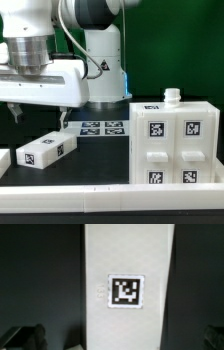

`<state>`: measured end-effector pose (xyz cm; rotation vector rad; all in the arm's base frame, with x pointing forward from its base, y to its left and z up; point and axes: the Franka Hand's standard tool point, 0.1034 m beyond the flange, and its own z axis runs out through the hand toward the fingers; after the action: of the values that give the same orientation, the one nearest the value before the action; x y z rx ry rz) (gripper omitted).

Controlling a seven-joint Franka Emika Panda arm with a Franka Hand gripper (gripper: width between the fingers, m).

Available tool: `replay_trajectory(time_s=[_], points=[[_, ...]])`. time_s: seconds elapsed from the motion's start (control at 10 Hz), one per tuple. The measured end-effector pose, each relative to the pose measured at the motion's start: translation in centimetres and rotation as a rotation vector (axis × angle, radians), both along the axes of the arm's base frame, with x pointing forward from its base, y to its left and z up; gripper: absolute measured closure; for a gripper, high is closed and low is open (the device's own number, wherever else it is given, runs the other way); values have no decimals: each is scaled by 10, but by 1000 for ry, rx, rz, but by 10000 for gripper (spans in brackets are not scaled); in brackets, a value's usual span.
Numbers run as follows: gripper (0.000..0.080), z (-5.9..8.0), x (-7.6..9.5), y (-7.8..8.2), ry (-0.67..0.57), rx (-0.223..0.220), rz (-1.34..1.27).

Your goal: Assemble cabinet

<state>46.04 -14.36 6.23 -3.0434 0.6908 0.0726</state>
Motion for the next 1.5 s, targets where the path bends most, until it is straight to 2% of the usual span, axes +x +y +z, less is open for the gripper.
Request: replay_trajectory(time_s=[0.2,0.7,0.9,1.1,1.3,1.5], points=[[3,-10,-4,1,18,-4,-18],[3,-42,-9,19,35,-41,15],[3,-51,-13,19,46,-46,19],[3,-52,-14,18,48,-46,30],[233,-51,-14,14,46,-48,45],[232,-51,-14,13,47,-48,53]])
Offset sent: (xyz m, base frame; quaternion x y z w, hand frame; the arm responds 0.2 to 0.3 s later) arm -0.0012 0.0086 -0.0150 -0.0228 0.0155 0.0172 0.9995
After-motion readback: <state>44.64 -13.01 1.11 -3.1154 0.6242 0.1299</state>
